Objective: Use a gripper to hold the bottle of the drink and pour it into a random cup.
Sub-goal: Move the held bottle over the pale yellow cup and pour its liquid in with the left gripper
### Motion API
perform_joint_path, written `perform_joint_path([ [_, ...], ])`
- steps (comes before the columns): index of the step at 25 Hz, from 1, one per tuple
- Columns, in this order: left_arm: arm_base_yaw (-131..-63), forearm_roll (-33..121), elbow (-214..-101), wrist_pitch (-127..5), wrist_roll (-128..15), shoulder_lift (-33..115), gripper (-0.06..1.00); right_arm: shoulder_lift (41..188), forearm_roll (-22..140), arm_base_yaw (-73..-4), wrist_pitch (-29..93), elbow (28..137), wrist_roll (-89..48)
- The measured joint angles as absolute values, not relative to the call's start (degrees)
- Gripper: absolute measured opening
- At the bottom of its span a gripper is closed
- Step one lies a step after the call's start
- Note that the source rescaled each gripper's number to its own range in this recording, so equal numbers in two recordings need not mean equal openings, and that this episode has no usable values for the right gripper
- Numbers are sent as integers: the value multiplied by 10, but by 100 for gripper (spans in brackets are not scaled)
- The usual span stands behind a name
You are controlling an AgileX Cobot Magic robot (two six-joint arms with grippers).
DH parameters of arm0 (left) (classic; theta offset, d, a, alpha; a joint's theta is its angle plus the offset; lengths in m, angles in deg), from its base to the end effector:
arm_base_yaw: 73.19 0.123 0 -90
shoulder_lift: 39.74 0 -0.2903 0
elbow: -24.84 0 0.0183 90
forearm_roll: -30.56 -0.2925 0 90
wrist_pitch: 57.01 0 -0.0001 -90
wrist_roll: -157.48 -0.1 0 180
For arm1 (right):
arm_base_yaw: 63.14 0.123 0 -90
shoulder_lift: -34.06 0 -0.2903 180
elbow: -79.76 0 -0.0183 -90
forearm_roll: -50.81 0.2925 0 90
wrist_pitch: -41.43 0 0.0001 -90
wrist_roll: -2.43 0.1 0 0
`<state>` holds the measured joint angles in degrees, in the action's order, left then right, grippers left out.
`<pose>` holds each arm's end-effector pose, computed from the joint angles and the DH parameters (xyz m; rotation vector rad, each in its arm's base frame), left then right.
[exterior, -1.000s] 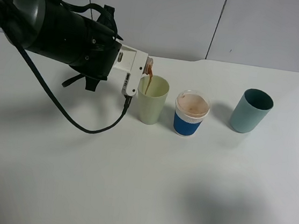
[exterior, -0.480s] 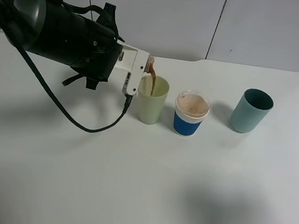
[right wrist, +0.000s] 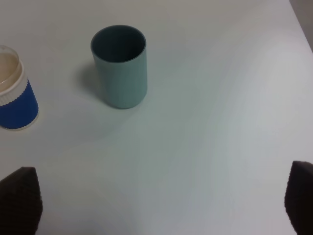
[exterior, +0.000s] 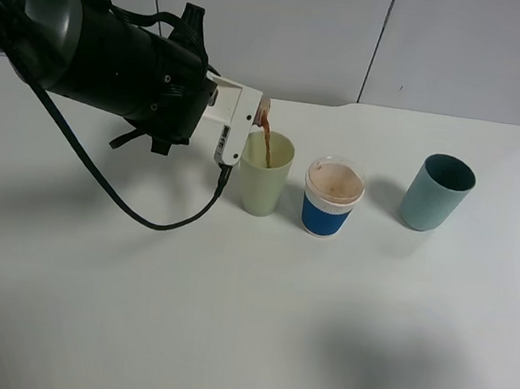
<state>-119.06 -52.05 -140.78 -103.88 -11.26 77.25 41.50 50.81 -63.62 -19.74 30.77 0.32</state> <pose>0.3364 -0.2427 0.1499 1.7677 1.5982 1.1571 0.0343 -0.0003 0.2912 -0.0292 2.0524 -0.0281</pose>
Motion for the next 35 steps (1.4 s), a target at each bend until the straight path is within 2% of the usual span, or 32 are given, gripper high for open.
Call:
perform_joint_path([
  [22, -1197, -531, -1407, -1055, -89, 772, 1, 415, 508, -636, -197, 308, 3],
  [35, -1200, -536, -1370, -1066, -82, 755, 1, 415, 508, -636, -197, 308, 3],
])
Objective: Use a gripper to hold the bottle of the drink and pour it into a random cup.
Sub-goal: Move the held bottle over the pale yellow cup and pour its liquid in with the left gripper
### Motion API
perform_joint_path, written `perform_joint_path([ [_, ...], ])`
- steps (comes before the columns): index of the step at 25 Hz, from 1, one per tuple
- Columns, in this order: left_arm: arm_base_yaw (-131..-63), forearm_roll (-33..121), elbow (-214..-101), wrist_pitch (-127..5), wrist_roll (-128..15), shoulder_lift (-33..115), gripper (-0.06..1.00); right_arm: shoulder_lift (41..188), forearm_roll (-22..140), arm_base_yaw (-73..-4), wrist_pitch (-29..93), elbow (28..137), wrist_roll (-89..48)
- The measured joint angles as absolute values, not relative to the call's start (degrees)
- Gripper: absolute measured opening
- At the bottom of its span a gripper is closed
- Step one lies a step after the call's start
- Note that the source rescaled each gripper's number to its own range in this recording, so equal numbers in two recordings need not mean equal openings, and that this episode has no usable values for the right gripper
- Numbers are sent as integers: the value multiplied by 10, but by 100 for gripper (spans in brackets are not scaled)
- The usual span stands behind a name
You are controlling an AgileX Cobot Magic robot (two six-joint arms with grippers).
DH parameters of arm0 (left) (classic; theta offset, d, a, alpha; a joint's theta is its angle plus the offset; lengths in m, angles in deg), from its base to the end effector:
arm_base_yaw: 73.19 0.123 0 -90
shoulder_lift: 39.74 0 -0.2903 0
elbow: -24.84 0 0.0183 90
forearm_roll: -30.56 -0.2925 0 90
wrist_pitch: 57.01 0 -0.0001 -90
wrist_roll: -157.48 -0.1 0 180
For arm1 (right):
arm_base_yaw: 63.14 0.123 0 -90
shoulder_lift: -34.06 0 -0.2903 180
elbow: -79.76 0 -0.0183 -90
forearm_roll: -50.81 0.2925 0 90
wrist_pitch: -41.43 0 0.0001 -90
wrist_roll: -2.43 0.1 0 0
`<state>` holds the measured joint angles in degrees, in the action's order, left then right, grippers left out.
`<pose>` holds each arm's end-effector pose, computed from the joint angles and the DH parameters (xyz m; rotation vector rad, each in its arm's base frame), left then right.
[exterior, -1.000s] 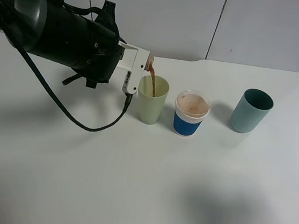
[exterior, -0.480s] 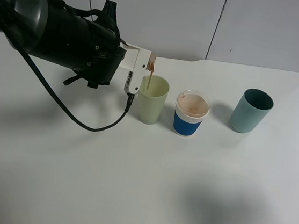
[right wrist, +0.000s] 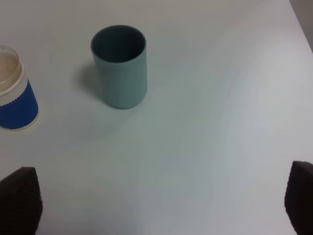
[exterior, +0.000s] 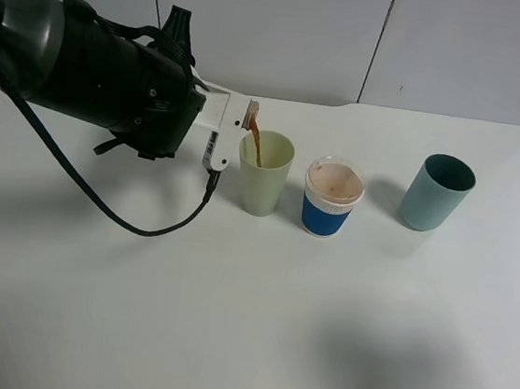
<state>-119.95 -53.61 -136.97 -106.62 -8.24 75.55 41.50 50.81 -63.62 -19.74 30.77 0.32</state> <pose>0.3228 -0.2325 0.1473 1.7484 1.6100 1.2059 0.0343 -0.0003 0.2912 -0.0292 2.0524 -0.0281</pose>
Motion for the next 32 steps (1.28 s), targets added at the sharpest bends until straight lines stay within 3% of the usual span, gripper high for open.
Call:
perform_joint_path([
  [32, -1207, -574, -1370, -1071, -82, 755, 1, 415, 508, -636, -197, 308, 3],
])
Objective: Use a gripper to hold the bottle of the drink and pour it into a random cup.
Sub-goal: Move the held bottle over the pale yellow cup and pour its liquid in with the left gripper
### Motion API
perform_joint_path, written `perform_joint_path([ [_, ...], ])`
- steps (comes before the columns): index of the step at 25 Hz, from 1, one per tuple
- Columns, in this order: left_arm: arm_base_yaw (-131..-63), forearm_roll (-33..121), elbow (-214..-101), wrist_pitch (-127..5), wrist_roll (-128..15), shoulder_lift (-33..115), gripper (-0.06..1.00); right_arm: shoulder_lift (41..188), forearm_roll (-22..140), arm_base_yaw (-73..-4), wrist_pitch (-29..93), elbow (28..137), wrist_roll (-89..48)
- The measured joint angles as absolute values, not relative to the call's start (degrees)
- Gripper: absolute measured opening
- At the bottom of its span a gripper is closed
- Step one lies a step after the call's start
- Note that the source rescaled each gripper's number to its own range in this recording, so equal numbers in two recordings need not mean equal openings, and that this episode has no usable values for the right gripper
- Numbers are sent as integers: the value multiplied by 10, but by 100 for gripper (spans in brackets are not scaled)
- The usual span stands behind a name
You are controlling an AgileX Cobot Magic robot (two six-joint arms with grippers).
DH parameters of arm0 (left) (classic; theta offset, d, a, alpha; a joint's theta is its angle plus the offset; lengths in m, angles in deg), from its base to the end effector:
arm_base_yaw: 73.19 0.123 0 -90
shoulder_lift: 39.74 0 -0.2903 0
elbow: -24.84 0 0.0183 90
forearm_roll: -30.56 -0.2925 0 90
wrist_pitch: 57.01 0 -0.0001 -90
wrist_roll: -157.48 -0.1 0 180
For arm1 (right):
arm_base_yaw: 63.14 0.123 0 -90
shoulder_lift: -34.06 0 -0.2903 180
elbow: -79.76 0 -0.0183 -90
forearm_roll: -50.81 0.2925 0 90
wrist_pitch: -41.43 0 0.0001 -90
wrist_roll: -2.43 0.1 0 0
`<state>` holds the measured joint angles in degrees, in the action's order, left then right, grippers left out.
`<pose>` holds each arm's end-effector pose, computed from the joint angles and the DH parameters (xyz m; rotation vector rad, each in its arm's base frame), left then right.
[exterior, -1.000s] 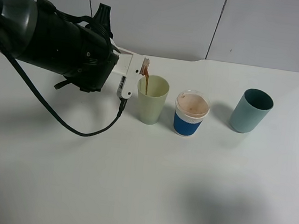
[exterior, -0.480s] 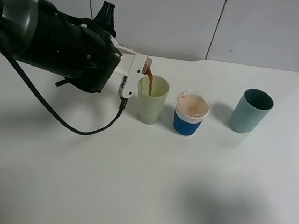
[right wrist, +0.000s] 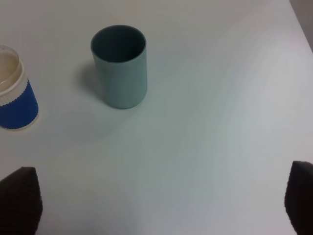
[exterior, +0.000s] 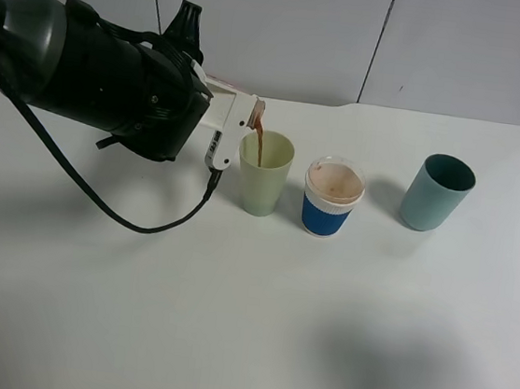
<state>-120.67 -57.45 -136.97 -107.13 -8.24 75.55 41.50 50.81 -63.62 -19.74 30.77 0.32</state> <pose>0.3225 -0.2381 0.1515 1.7674 1.5189 1.2460 0.0343 -0.0003 0.2912 -0.0292 2.0524 -0.0281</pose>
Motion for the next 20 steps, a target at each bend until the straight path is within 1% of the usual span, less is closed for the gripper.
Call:
perform_joint_path([
  [20, -1207, -595, -1370, -1080, -91, 755, 1, 415, 508, -636, -197, 308, 3],
])
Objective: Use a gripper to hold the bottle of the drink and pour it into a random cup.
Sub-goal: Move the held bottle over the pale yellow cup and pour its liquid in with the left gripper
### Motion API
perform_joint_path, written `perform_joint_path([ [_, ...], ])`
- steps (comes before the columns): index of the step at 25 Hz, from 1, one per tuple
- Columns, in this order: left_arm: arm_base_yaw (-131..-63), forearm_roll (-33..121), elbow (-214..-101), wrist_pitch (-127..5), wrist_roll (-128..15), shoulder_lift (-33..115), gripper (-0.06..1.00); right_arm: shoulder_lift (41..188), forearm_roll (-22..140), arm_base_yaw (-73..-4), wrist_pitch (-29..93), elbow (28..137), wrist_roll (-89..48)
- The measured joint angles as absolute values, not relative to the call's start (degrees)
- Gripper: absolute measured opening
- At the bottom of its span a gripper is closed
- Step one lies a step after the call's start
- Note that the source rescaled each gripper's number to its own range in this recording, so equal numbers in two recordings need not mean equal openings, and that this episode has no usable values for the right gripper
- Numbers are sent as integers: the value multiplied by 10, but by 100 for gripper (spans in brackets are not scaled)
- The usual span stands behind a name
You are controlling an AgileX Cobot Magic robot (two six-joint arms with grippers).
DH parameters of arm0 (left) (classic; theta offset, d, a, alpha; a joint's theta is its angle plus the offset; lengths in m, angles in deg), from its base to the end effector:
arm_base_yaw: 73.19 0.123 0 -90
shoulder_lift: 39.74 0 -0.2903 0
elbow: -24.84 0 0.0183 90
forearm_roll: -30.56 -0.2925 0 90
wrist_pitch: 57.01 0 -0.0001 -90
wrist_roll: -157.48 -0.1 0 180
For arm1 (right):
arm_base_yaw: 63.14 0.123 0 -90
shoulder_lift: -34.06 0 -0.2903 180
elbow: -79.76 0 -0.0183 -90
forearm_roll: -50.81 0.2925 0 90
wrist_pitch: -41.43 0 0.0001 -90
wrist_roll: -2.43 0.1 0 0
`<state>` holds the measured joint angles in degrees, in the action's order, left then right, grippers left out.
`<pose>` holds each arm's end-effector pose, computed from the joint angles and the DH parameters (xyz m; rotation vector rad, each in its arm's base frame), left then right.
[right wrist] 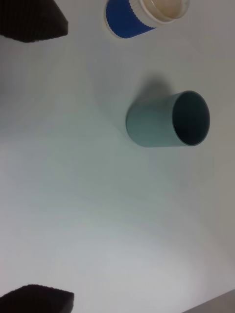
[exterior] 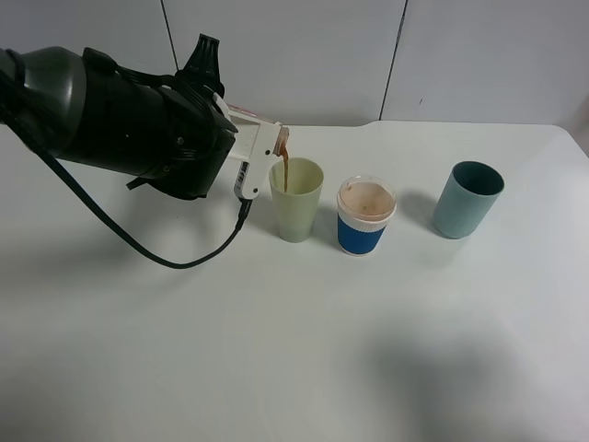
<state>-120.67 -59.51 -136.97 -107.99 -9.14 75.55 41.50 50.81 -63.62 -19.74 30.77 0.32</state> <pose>0.3240 -0.2382 0.1543 1.7820 1.4689 1.2896 0.0343 -0.0003 0.2912 -0.0292 2.0524 -0.0281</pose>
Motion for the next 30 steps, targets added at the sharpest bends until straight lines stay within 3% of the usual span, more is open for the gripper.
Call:
perform_joint_path([
  [30, -1217, -625, -1370, -1079, -91, 755, 1, 415, 508, -636, -197, 308, 3],
])
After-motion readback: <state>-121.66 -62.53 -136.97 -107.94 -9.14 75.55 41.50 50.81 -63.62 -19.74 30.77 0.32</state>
